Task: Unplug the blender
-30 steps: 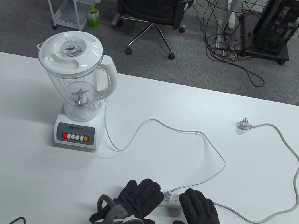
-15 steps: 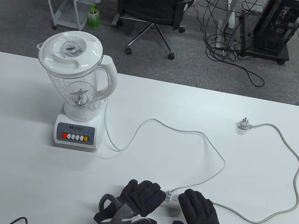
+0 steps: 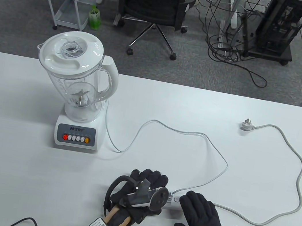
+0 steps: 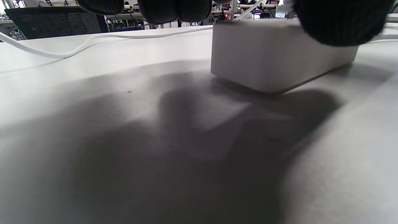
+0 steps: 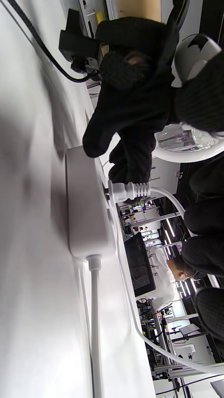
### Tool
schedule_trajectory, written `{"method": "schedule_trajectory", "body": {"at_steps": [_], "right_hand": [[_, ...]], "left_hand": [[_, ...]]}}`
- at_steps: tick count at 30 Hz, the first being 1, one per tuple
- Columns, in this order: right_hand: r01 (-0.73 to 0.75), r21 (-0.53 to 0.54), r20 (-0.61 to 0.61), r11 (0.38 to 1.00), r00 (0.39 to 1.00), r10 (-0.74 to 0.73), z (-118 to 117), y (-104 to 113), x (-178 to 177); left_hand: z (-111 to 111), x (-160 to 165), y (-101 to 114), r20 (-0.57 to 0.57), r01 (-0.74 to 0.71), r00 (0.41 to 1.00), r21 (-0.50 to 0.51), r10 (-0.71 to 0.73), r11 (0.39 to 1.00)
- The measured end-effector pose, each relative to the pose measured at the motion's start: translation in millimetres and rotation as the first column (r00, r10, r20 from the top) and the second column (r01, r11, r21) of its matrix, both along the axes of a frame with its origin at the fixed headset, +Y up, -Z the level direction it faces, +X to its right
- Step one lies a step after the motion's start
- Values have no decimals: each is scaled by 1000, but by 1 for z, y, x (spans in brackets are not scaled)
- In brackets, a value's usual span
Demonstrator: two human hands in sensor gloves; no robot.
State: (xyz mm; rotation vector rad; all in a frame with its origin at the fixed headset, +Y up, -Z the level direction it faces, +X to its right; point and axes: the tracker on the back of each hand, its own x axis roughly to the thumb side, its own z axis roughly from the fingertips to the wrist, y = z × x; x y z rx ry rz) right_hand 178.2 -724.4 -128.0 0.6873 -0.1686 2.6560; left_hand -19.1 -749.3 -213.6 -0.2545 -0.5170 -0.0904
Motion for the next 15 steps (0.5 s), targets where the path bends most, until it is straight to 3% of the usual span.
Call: {"method": "schedule_trajectory", "body": {"at_steps": [7,15], "right_hand": [[0,-2,-2,1000,1000,0,0,0,0],[-1,1,1,1000,1000,1,0,0,0]], "left_hand": [[2,3,-14,13,37,999,14,-37,999],[2,2,-14,10,24,1000,20,-24,1000]]}}
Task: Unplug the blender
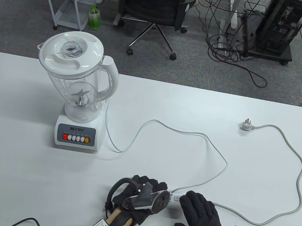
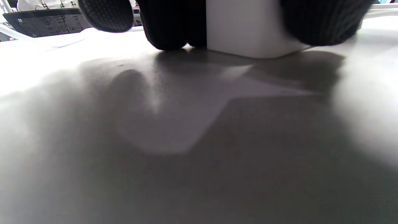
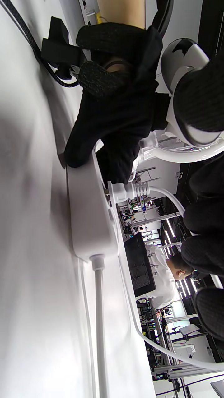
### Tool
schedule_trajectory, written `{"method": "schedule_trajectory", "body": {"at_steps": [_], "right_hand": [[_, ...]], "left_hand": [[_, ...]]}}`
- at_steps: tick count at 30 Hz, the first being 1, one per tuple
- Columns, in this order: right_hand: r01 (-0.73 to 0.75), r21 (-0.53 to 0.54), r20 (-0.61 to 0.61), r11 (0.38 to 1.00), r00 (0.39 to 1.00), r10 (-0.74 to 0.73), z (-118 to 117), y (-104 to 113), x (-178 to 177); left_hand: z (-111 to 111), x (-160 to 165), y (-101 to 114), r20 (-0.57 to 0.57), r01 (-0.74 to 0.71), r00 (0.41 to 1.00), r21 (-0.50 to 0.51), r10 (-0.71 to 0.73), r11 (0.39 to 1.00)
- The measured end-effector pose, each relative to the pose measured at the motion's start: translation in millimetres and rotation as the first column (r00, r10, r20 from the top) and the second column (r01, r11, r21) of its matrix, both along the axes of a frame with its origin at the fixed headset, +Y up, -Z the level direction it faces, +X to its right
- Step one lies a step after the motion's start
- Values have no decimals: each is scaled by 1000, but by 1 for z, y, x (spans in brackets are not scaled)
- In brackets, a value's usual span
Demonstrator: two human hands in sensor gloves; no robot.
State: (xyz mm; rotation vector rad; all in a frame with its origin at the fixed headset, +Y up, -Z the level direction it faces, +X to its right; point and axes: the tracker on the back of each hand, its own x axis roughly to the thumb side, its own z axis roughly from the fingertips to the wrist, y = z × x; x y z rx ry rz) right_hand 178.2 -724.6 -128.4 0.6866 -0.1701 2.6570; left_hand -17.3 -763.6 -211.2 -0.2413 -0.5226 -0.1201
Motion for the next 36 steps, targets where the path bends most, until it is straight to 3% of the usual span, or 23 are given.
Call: {"method": "schedule_trajectory", "body": {"at_steps": [6,12,16,20,22,26,36], "right_hand": [[-19,16,40,1000,999,18,-5,-2,2],[-125,-13,153,992,980,126,-26,-2,-1],[-122,-163,174,979,973,151,-49,-4,-9],[18,-366,167,930,985,47,-70,-13,-24],[73,-393,167,917,986,-7,-75,-19,-29],[166,-342,170,925,979,-112,-77,-31,-34],[126,-258,129,958,987,-95,-73,-35,-31]], "left_hand": [[0,0,0,0,1,1000,5,-1,1000],[0,0,-1,-3,-7,1000,-2,7,1000],[0,-1,-1,-3,-13,1000,-4,13,1000],[0,-1,-1,-2,-14,1000,0,14,1000],[0,-1,-1,-2,-13,1000,3,13,1000],[1,-2,-1,-3,-12,1000,4,12,1000],[3,-1,-1,-6,-7,1000,8,7,1000]]}}
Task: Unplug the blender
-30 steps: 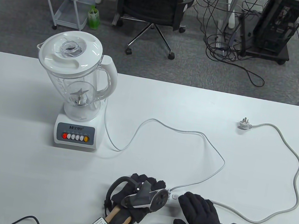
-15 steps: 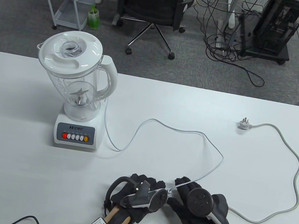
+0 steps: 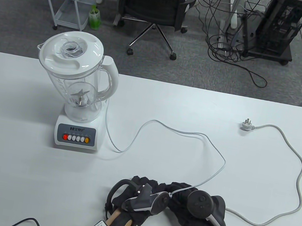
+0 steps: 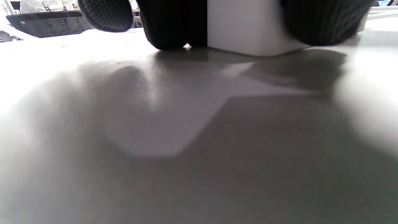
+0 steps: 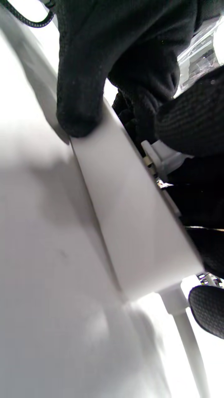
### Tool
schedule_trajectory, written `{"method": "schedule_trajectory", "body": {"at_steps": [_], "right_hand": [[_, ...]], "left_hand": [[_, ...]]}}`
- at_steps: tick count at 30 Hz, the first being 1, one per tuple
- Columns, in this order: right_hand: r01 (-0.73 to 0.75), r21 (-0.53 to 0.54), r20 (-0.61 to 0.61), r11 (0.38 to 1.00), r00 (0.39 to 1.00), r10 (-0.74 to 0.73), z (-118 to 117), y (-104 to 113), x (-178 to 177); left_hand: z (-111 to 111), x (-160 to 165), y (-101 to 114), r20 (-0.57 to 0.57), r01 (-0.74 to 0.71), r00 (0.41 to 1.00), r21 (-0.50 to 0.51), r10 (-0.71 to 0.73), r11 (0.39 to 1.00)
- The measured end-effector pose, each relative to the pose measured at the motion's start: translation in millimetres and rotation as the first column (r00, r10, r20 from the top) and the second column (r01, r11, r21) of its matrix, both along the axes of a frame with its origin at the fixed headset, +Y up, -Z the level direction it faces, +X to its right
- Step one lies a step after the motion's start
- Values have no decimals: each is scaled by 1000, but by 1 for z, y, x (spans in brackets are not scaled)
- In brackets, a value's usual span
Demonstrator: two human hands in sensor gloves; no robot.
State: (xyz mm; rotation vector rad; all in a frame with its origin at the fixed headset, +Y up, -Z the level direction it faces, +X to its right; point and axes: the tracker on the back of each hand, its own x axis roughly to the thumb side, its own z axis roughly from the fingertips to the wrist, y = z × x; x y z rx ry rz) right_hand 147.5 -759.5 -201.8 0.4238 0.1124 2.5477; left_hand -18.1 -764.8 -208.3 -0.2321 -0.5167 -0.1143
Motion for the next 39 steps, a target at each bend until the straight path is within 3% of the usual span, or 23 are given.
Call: {"method": "schedule_trajectory", "body": {"at_steps": [11,19,22,25,32,39], "right_hand": [[20,108,5,994,1000,-21,8,2,-4],[183,201,91,962,975,-205,8,30,14],[138,251,154,958,971,-180,6,34,26],[2,289,265,957,961,-82,0,36,43],[-253,166,464,953,873,150,-18,22,77],[-383,15,516,924,794,321,-26,9,92]], "left_hand": [[1,0,-1,-9,1,1000,-4,-1,1000],[1,0,-1,-10,3,1000,-2,-3,1000],[1,0,-1,-10,3,1000,-2,-3,1000],[2,0,-1,-12,4,1000,-2,-4,1000],[2,0,0,-14,5,1000,-1,-5,1000],[2,0,-1,-14,6,1000,0,-6,1000]]}}
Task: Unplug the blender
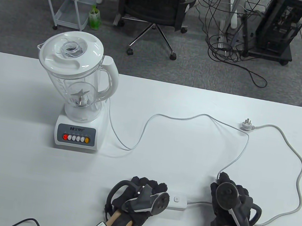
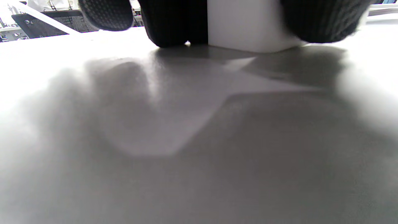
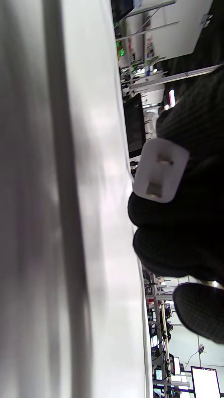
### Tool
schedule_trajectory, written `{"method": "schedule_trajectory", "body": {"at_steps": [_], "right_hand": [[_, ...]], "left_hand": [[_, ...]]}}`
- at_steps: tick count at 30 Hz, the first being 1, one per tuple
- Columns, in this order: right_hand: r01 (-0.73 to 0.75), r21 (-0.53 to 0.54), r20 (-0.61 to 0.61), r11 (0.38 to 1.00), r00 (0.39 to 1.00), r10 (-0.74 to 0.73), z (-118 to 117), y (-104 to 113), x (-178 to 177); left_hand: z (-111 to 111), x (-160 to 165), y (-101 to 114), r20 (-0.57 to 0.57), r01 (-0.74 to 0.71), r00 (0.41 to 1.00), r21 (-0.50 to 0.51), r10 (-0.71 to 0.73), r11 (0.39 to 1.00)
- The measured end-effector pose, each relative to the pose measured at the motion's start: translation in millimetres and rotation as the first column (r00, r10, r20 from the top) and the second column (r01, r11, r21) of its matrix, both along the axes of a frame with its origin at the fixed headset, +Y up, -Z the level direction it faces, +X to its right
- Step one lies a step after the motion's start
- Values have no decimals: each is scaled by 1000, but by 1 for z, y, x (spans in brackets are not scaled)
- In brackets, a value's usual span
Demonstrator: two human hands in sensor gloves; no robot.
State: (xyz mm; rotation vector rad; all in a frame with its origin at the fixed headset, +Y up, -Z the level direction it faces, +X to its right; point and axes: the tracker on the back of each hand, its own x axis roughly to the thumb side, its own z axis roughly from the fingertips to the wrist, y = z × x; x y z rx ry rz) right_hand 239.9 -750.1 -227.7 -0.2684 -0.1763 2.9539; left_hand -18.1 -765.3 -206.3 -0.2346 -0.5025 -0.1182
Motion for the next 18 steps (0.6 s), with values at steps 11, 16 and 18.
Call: {"method": "schedule_trajectory", "body": {"at_steps": [11,16,18], "right_hand": [[-96,-193,16,977,995,101,-5,-15,2],[-102,-216,12,971,994,108,-6,-17,1],[-111,-209,12,972,993,116,-5,-16,1]], "left_hand": [[0,0,0,0,0,1000,0,0,1000],[0,0,0,0,0,1000,0,0,1000],[0,0,0,0,0,1000,0,0,1000]]}}
